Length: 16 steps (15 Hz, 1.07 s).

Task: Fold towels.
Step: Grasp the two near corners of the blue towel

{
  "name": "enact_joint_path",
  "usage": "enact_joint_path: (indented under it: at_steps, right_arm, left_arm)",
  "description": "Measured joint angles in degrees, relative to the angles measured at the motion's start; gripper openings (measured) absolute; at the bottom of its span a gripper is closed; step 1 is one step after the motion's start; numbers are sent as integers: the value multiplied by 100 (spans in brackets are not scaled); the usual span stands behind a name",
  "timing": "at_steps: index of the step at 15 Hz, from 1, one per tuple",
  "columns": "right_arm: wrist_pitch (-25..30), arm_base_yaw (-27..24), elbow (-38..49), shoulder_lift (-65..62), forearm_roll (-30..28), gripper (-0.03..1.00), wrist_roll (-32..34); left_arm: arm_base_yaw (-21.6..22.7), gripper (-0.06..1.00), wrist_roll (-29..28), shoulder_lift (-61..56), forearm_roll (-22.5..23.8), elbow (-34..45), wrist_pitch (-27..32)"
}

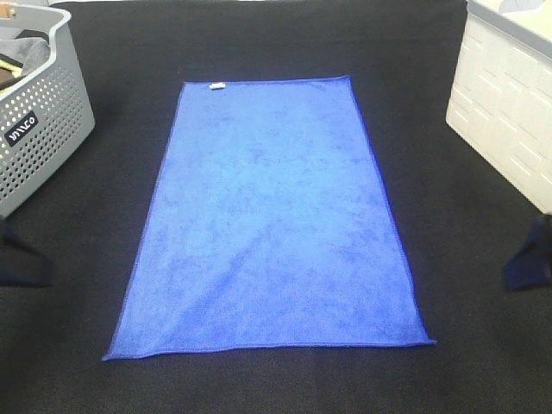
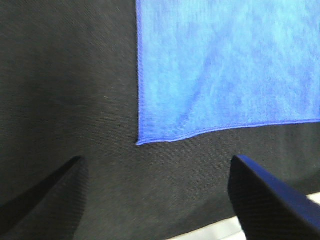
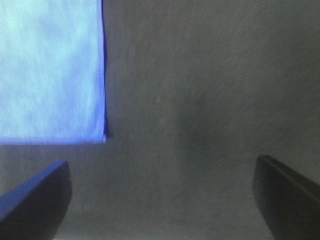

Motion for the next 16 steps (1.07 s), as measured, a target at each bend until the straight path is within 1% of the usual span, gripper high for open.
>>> enact_joint_path:
  at_steps: [1,2,3,4,6,7,8,10,12,14,15,16]
  right_arm:
    - [-52,0,0,413,264,92,-229]
    - [-120,0,0,928,773,92,-642]
    - [-120,0,0,928,773,92,-642]
    - [-155,0,0,1249,1203,92,-1003]
    - [-218,0,0,1730,2017,92,-1770]
    - [-309,0,0,1960,2401,92,-2149]
    - [-424,0,-6,2257,3025,91,-2762]
    - [-476,0,-11,2624,3867,90,-3650]
    - [-487,0,-11,2968,4526,86,-4400]
    - [-493,0,-17,3398,5036,78,-5008]
    - [-493,0,-52,3558,5191,75,-5214]
    - [-493,0,-52,3558,5191,75,-5214]
  left_arm:
    - [0,73,498,476,-544,0,-57]
    - [0,73,1049,945,-1123,6,-109]
    - [0,73,1049,945,-1123,6,-109]
    - [0,73,1994,1536,-1828,6,-143]
    - [0,73,2962,2183,-2716,0,-166]
    - [0,73,3363,2435,-3019,0,-172]
    - [0,73,3988,2773,-3575,0,-195]
    - [0,73,4761,3077,-4183,-6,-201]
    - [0,73,5294,3277,-4658,-6,-206]
    - [-11,73,5873,3524,-5214,-11,-206]
    - [-74,73,6033,3621,-5357,-17,-218]
    - [-74,73,6033,3621,-5357,-17,-218]
